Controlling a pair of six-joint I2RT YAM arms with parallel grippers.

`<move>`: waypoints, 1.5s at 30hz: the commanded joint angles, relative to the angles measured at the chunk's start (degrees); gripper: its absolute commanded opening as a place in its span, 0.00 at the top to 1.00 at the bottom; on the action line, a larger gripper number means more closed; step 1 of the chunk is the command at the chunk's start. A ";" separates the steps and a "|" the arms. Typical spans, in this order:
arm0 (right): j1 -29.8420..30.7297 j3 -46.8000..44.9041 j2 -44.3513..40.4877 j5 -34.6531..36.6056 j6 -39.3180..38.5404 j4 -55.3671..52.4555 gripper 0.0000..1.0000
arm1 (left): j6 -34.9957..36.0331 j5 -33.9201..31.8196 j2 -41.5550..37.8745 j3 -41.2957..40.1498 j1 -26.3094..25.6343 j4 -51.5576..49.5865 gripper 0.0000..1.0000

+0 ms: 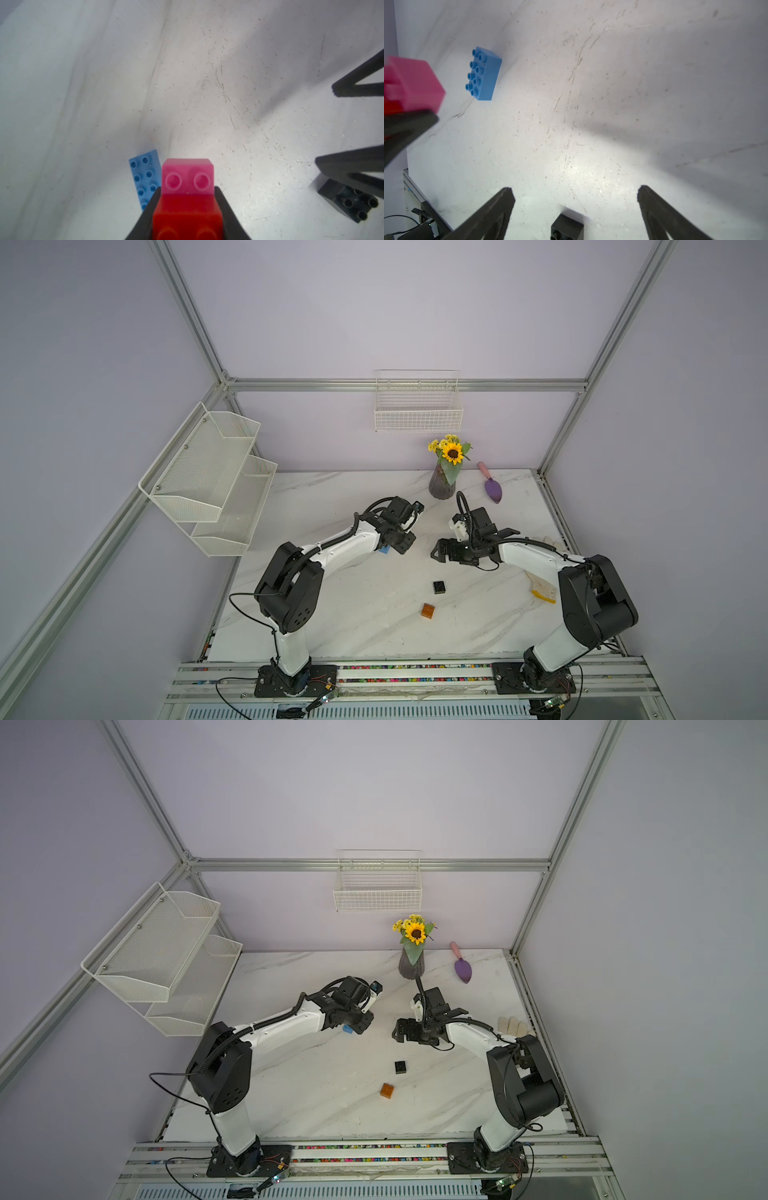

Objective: Assemble the letter v with lego
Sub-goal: Assemble the lego brick with the lego brick.

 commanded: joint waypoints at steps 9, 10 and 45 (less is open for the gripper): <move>7.01 2.73 4.36 -1.18 1.62 8.70 0.03 | -5.22 -4.07 -6.42 -10.27 3.27 1.27 0.66; 7.39 2.95 4.65 -1.32 1.40 8.79 0.03 | -5.59 -3.89 -6.59 -11.74 3.56 2.19 0.66; 9.47 3.62 5.16 -1.73 0.56 9.05 0.03 | -5.43 -0.46 -0.51 -13.44 6.12 7.77 0.66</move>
